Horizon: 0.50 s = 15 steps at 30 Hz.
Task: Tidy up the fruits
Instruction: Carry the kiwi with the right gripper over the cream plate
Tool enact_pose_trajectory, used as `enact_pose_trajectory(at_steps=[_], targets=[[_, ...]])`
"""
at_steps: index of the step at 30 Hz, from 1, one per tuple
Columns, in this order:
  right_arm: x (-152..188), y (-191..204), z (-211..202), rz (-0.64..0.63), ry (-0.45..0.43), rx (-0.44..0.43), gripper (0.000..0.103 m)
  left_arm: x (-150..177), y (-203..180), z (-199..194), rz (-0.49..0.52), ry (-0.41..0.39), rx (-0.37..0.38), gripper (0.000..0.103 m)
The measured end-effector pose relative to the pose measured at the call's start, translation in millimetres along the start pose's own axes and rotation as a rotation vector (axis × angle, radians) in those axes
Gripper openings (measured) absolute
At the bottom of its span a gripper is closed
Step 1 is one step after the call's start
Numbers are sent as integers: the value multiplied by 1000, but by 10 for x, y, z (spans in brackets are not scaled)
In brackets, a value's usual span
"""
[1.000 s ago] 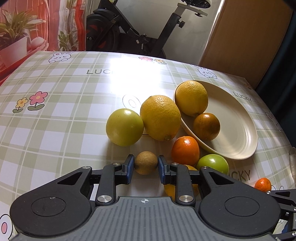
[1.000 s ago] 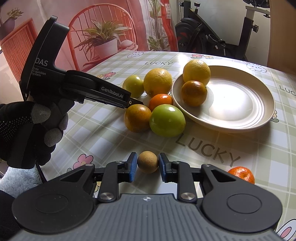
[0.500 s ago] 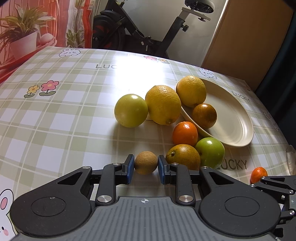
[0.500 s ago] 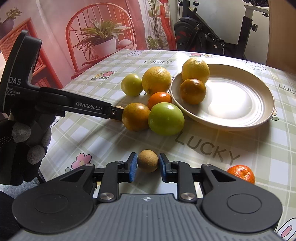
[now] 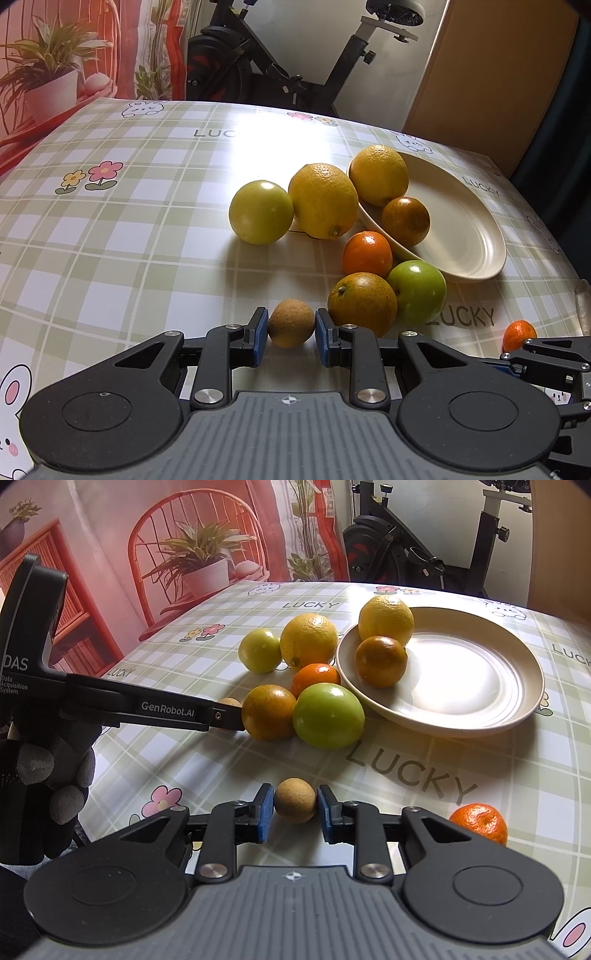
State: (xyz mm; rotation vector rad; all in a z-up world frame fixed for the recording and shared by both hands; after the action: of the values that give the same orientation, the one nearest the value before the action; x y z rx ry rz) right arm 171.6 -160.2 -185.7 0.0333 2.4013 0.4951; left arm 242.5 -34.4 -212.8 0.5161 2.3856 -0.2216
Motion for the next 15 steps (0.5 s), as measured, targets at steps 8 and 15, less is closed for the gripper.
enact_pose_trajectory(at_steps=[8,15], targets=[[0,-3,0,0,-1,2,28,18,-32,-13,8,-4,-12,29],[-1,-26,-30,12,-15,15,27,25,-9,-29,-13,-3,-4,29]])
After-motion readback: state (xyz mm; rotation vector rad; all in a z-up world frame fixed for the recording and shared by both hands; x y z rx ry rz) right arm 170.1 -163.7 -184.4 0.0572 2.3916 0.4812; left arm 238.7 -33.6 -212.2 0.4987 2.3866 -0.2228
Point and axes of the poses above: each gripper's, at about its wrist camera, not at the fingertips, and z roughly the way its jaws point, y to its left, x to its underside, the point moved 2 cm from there along z, roughly the way its jaws point, and after that the axes turned 11 degrees about z, right-handed, at the moved point
